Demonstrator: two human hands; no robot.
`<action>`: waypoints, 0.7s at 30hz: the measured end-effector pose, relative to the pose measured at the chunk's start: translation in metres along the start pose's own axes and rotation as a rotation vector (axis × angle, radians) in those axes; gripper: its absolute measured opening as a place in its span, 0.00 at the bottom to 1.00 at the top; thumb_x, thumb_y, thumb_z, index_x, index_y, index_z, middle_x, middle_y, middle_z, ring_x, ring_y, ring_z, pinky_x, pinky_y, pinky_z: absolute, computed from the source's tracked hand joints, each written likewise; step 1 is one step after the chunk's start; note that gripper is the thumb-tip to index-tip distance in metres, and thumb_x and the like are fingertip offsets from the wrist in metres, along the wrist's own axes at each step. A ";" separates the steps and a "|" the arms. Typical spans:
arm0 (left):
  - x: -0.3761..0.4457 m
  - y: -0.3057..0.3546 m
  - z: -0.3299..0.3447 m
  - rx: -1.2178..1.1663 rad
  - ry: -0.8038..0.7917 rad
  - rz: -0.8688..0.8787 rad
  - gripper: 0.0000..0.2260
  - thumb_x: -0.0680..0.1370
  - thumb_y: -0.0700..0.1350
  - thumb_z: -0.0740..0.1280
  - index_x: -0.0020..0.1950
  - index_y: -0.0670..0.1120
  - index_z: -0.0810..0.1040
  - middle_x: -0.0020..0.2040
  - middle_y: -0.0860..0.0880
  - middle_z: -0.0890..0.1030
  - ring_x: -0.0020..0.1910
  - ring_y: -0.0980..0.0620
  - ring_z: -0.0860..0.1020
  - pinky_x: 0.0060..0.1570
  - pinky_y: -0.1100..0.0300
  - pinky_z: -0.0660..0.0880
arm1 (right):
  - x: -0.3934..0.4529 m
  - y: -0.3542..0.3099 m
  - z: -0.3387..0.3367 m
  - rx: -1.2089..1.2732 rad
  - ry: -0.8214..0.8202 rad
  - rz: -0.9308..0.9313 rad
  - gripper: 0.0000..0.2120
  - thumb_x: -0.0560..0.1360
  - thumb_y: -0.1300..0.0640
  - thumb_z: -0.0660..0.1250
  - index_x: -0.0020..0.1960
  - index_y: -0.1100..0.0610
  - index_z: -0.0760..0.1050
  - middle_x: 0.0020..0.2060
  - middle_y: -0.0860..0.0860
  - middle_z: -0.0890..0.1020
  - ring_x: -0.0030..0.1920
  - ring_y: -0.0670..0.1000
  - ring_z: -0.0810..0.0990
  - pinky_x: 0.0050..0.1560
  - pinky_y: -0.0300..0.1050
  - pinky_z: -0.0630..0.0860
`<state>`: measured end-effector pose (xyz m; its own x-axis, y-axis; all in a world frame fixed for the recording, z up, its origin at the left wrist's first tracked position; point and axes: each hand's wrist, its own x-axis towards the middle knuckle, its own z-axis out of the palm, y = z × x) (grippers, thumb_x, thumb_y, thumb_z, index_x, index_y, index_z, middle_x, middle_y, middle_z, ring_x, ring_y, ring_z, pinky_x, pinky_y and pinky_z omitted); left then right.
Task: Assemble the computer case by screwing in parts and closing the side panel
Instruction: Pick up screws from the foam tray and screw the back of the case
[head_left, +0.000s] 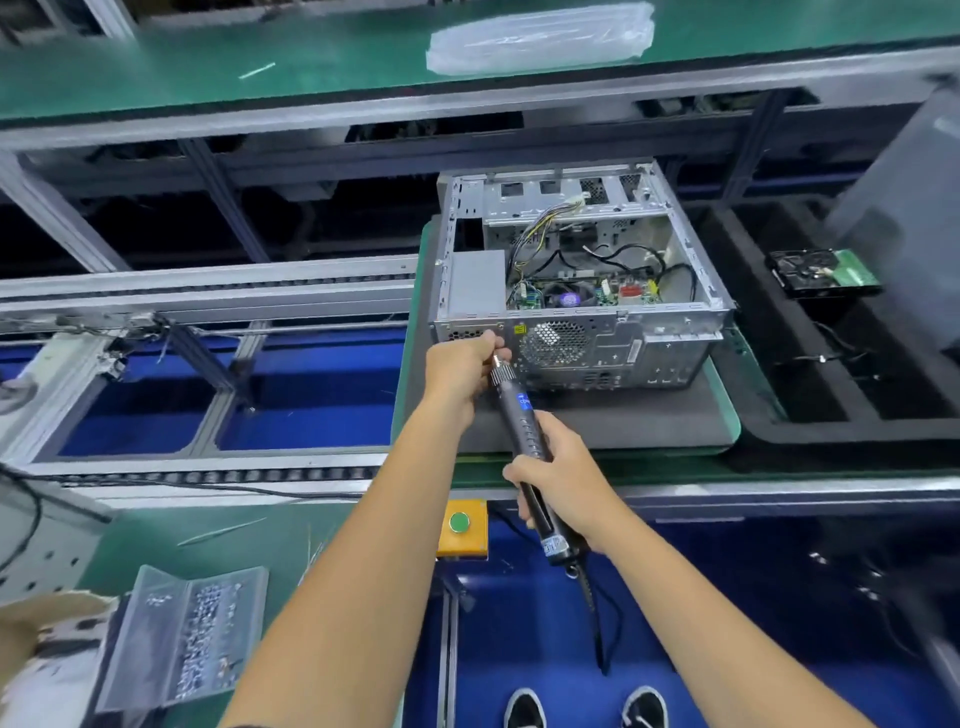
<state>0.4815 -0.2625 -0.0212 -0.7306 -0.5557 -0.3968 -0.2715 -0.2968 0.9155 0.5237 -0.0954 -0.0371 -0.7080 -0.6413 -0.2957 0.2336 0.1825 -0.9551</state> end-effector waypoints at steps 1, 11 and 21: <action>0.001 -0.010 -0.001 -0.008 0.012 -0.022 0.08 0.78 0.44 0.66 0.41 0.44 0.80 0.32 0.51 0.83 0.31 0.56 0.78 0.32 0.63 0.71 | -0.001 0.008 0.002 0.006 0.000 0.016 0.18 0.71 0.61 0.68 0.57 0.48 0.71 0.36 0.55 0.75 0.26 0.55 0.76 0.28 0.47 0.76; 0.015 -0.077 0.004 0.081 0.058 -0.234 0.04 0.76 0.39 0.67 0.47 0.38 0.77 0.37 0.45 0.82 0.38 0.48 0.77 0.44 0.55 0.74 | 0.000 0.057 0.003 -0.029 0.060 0.205 0.15 0.72 0.62 0.69 0.55 0.51 0.70 0.41 0.58 0.76 0.27 0.53 0.75 0.29 0.46 0.76; 0.022 -0.089 -0.009 0.463 0.097 0.038 0.10 0.76 0.39 0.66 0.36 0.48 0.80 0.32 0.51 0.80 0.31 0.56 0.76 0.36 0.61 0.76 | 0.020 0.059 0.004 -0.027 0.073 0.256 0.14 0.72 0.62 0.68 0.55 0.53 0.69 0.41 0.58 0.77 0.27 0.53 0.76 0.30 0.47 0.77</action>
<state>0.4952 -0.2548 -0.1118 -0.6893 -0.6360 -0.3469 -0.5129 0.0902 0.8537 0.5259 -0.1004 -0.0991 -0.6747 -0.5159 -0.5278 0.3946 0.3521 -0.8487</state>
